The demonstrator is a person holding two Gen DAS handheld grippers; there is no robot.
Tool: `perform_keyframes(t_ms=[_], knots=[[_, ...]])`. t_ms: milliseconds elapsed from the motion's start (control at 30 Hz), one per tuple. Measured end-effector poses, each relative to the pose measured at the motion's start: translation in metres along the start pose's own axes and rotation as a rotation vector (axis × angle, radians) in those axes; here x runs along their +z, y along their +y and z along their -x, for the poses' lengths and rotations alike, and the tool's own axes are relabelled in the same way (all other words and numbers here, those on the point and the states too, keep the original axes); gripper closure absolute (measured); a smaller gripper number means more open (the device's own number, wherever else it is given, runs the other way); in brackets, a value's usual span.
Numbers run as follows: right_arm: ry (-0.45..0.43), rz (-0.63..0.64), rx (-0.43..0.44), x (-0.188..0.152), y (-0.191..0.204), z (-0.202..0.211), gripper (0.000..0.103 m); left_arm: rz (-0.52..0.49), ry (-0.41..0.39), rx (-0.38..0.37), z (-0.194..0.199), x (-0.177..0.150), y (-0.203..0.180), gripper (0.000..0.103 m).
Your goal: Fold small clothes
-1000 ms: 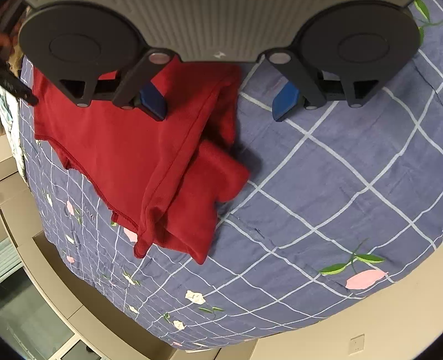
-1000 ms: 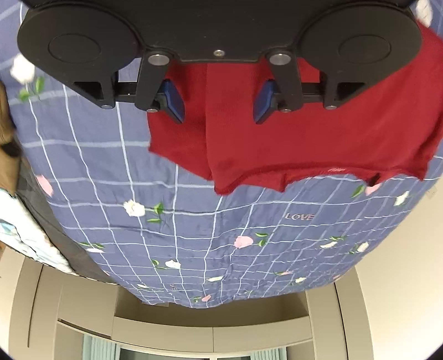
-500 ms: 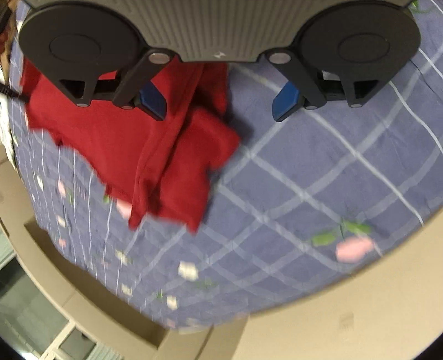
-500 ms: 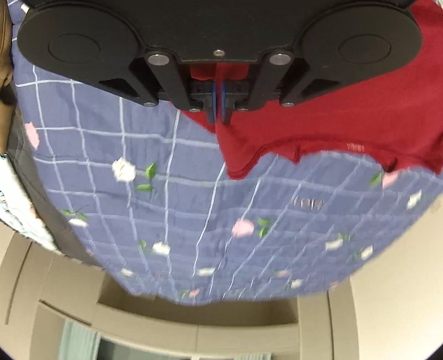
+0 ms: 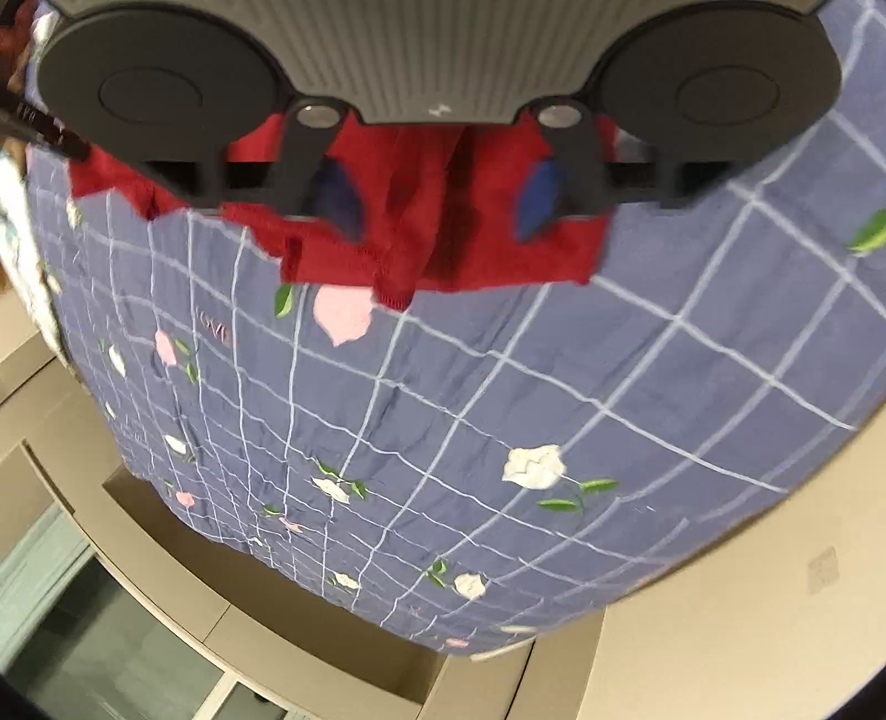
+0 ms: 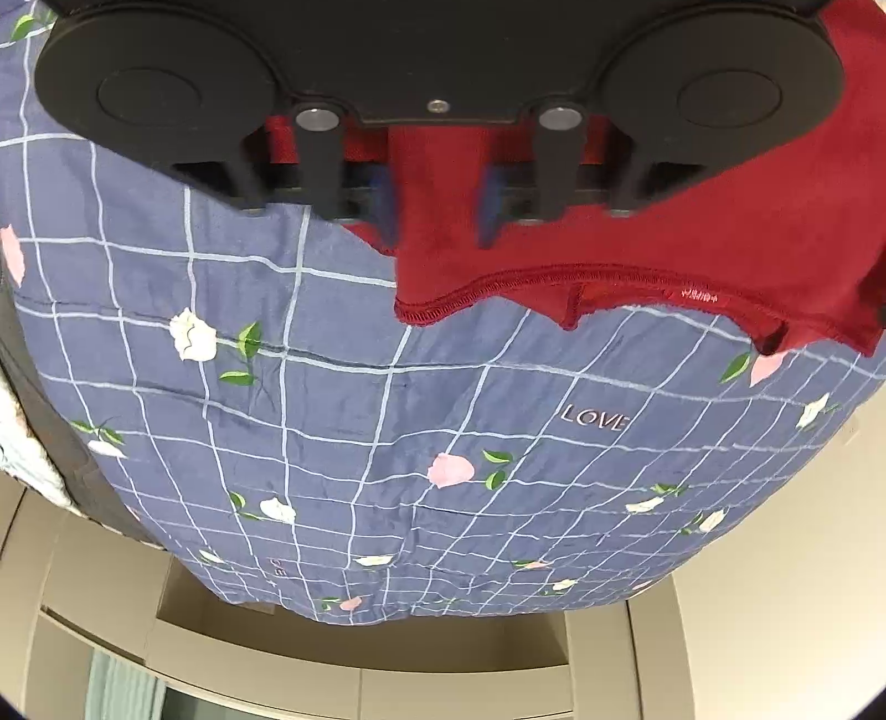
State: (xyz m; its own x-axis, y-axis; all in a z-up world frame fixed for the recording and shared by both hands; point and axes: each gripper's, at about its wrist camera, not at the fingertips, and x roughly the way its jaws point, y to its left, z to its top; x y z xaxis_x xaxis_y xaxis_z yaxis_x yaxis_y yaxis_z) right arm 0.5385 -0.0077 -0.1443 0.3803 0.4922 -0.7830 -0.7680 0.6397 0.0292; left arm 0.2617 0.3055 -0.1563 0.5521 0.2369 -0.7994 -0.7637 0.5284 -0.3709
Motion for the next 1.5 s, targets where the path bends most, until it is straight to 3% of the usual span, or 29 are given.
perform_keyframes(t_ms=[33,100,200,300,367,400,467,500,533,567,600,700,800,900,967,1067,1100,1133,1200,1233,1333,1500], knots=[[-0.008,-0.008,-0.003,0.0,-0.001,0.001,0.095,-0.004,0.013,-0.014,-0.006,0.002,-0.003,0.096],[-0.035,-0.017,0.001,0.001,-0.003,0.006,0.099,-0.048,0.008,-0.011,-0.007,0.004,-0.011,0.099],[-0.073,-0.012,-0.008,0.003,-0.006,0.014,0.1,-0.085,-0.089,-0.037,0.005,0.006,-0.018,0.1],[-0.103,-0.016,-0.027,0.007,-0.007,0.015,0.1,-0.069,-0.149,-0.005,0.01,0.008,-0.021,0.1],[-0.095,-0.005,-0.05,0.007,-0.006,0.009,0.097,-0.064,-0.12,0.046,0.0,0.008,-0.02,0.098],[-0.079,-0.001,-0.057,0.006,-0.006,0.005,0.095,-0.058,-0.089,0.07,-0.005,0.008,-0.018,0.094],[-0.049,0.002,-0.074,0.002,-0.005,0.001,0.075,-0.053,-0.054,0.122,-0.008,0.004,-0.017,0.08],[-0.058,0.004,-0.082,-0.002,-0.005,0.004,0.07,-0.059,-0.063,0.131,-0.003,-0.001,-0.015,0.068],[-0.067,0.007,-0.092,-0.006,-0.004,0.009,0.056,-0.059,-0.08,0.128,0.006,-0.006,-0.013,0.044],[-0.082,0.003,-0.103,-0.013,-0.004,0.018,0.037,-0.052,-0.102,0.123,0.016,-0.012,-0.011,0.031],[-0.096,-0.008,-0.105,-0.021,-0.004,0.028,0.03,-0.053,-0.146,0.124,0.033,-0.022,-0.007,0.019],[-0.117,-0.025,-0.105,-0.057,-0.002,0.062,0.02,-0.113,-0.206,0.145,0.072,-0.053,0.001,0.015],[-0.081,-0.109,-0.084,-0.101,-0.006,0.091,0.015,-0.114,-0.15,0.17,0.095,-0.091,0.019,0.015],[-0.009,-0.255,-0.033,-0.139,-0.015,0.106,0.016,-0.032,-0.036,0.157,0.1,-0.12,0.04,0.015],[0.018,-0.353,0.034,-0.157,-0.021,0.109,0.02,0.06,0.004,0.142,0.098,-0.13,0.052,0.015],[0.006,-0.453,0.06,-0.168,-0.021,0.112,0.025,0.208,0.015,0.084,0.094,-0.136,0.067,0.02],[0.003,-0.476,0.072,-0.167,-0.021,0.112,0.029,0.235,0.012,0.068,0.093,-0.135,0.067,0.031],[0.004,-0.493,0.081,-0.166,-0.021,0.111,0.04,0.253,0.02,0.043,0.091,-0.133,0.067,0.055],[0.015,-0.517,0.09,-0.165,-0.018,0.109,0.059,0.277,0.07,0.002,0.084,-0.13,0.063,0.085],[0.024,-0.523,0.095,-0.164,-0.016,0.109,0.067,0.262,0.072,0.014,0.084,-0.129,0.057,0.092],[0.03,-0.539,0.094,-0.159,-0.013,0.111,0.085,0.214,0.059,0.043,0.092,-0.123,0.043,0.096],[0.014,-0.599,0.116,-0.152,-0.016,0.136,0.09,0.209,0.013,0.018,0.129,-0.111,0.037,0.097]])
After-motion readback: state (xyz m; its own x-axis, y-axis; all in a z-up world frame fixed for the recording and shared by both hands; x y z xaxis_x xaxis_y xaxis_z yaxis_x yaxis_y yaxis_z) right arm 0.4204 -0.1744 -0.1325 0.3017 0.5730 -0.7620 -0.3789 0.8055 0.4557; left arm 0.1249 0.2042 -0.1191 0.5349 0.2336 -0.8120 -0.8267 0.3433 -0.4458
